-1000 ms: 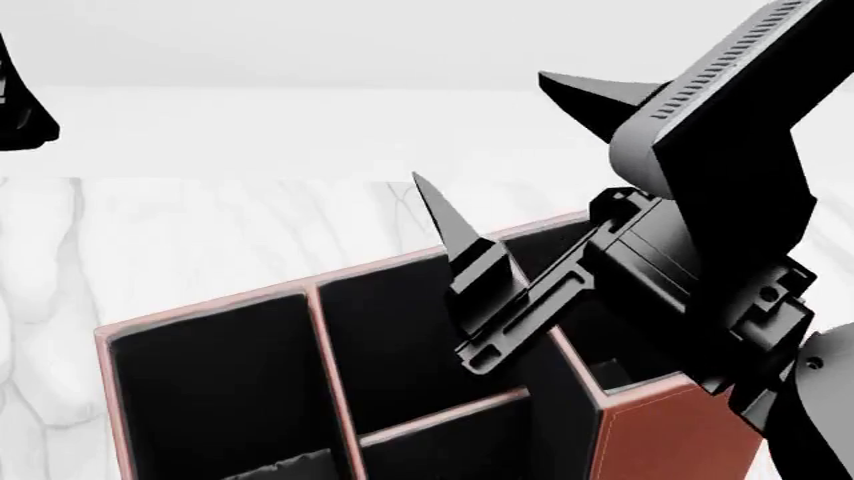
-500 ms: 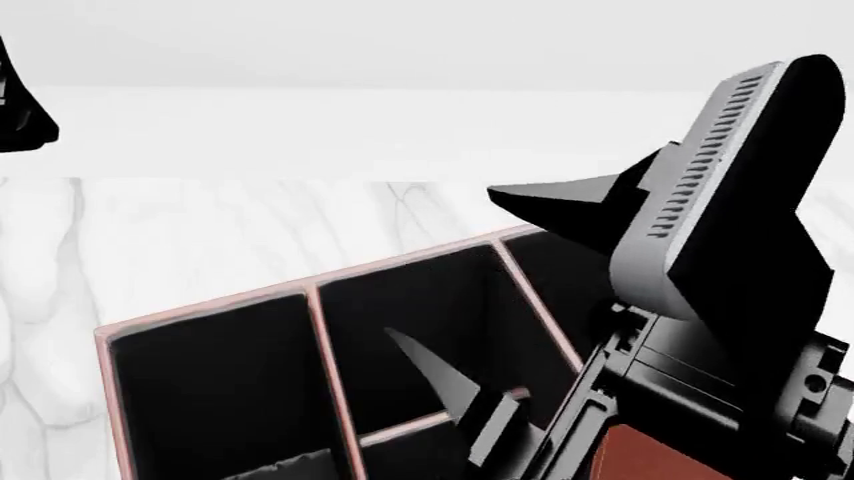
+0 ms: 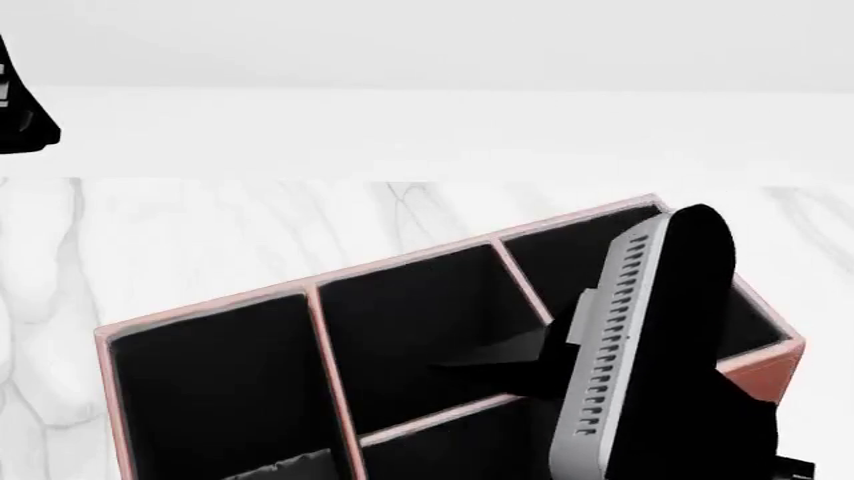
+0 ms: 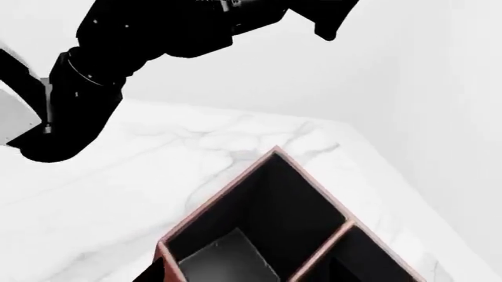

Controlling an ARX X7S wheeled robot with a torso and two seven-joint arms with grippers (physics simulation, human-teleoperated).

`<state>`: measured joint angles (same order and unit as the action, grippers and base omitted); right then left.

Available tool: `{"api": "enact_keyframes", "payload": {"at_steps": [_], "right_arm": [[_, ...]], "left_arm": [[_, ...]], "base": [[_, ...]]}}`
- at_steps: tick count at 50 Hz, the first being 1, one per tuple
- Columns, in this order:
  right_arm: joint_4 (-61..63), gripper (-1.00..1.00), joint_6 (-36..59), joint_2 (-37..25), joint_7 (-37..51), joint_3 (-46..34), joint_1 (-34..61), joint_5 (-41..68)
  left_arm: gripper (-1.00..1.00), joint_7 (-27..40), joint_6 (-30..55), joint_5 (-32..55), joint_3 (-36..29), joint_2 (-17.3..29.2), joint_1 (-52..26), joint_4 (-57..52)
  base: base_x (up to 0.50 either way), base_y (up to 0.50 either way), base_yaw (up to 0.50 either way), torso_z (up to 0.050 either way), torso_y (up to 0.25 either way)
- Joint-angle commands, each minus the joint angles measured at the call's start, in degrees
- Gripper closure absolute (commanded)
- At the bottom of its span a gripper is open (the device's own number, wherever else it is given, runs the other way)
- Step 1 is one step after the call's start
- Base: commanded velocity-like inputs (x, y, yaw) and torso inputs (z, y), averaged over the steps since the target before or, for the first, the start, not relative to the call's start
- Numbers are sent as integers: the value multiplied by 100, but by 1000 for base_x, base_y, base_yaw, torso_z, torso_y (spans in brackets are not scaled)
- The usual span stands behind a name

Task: Pick up the book and place it in the front compartment of the caddy.

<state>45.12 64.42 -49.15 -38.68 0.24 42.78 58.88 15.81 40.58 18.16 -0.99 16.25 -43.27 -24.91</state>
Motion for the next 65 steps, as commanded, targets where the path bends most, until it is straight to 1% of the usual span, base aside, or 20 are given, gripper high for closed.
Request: {"api": "enact_keyframes", "payload": {"at_steps": [1,7,21,30,38,43,47,54,58,65], "right_arm": [[331,-100,119,-301,-160,16,-162,327],[531,-100,225,-539,-285,-97,-249,405],[795,-100,524,-965,-170,-131,-560,684],[807,-100,509,-1078,-153,-223,-580,656],[816,-100,562,-1162,-196,-602,-584,261],[788,-100,722,-1172,-92,-717,-520,284],[869,-100,711,-1299,-154,-960,-581,20],[934,-100,707,-1424,-190,-1125,-607,-97],[989,-100,698,-1490,-252,-1379,-641,-302],[1044,-100,743,-1586,-244,-1519,-680,-323]], "left_arm": [[-100,21,-19,15,-13,16,1,24],[-100,32,-25,28,-21,21,8,23],[-100,63,-39,46,-47,36,19,26],[-100,78,-51,60,-63,47,32,30],[-100,96,-60,71,-65,60,33,33],[-100,99,-66,86,-72,64,36,37],[-100,113,-56,88,-78,73,25,34],[-100,120,-66,102,-90,81,28,40],[-100,128,-67,109,-90,89,28,37],[-100,145,-64,120,-94,101,31,31]], "base": [[0,0,0,0,0],[0,0,0,0,0],[0,0,0,0,0],[0,0,0,0,0],[0,0,0,0,0],[0,0,0,0,0],[0,0,0,0,0],[0,0,0,0,0],[0,0,0,0,0],[0,0,0,0,0]]}}
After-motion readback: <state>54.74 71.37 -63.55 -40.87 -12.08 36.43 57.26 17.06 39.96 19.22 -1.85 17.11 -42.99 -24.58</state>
